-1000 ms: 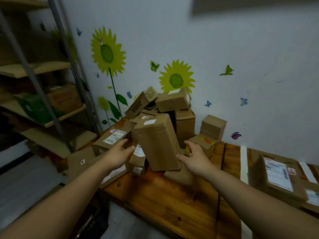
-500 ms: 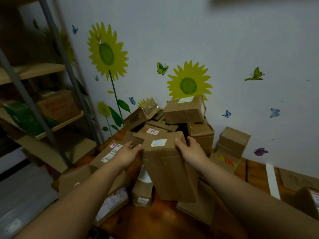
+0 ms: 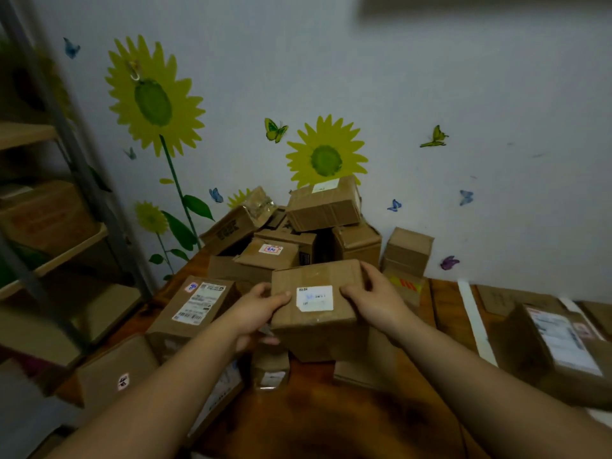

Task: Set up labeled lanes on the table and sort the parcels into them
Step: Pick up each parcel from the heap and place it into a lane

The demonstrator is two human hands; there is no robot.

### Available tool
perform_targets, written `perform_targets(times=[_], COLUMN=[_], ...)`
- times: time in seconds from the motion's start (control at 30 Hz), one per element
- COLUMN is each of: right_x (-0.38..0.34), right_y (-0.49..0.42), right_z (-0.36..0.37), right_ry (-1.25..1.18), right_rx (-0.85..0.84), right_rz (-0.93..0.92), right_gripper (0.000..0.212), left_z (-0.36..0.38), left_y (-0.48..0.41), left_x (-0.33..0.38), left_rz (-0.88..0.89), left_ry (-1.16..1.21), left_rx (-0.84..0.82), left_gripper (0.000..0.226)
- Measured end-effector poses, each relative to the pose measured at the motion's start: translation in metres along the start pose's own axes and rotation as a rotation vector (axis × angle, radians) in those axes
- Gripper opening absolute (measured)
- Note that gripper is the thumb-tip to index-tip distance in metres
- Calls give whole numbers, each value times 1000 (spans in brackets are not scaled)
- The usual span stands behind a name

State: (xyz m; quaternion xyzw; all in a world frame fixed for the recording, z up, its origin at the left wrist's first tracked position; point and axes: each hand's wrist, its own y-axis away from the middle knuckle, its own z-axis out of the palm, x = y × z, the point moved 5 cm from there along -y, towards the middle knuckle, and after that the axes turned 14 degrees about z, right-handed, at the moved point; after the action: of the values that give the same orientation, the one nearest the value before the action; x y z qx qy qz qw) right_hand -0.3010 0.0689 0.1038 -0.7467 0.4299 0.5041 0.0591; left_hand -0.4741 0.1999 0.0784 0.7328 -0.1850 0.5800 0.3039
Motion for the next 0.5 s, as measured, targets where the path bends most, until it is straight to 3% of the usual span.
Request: perform_targets(times=[0.1,0.17,0.23,0.33,0.43,0.5], right_x=[17,26,36,49,59,66], right_y=[40,68,93,124,150,164], right_z=[-4,-7,-11,-18,-27,-34], right_ry=[-107,-206,-241,-252,-278,-298], right_rx=[69,104,155,242,265,257], right_rz=[-4,9,23,14,-11,-29], right_gripper=[63,41,22,15,2,14], left_z=[3,6,8,18,31,40], left_y=[25,40,55,76,95,107], left_x=[-6,-8,-10,-10,-12,-9], left_rz=[22,-11,-40,24,79,110], left_ry=[72,206,294,304,392,436], left_rx=[-81,-114,-123,-142,-165,-186], left_gripper=[41,32,38,29,39,41])
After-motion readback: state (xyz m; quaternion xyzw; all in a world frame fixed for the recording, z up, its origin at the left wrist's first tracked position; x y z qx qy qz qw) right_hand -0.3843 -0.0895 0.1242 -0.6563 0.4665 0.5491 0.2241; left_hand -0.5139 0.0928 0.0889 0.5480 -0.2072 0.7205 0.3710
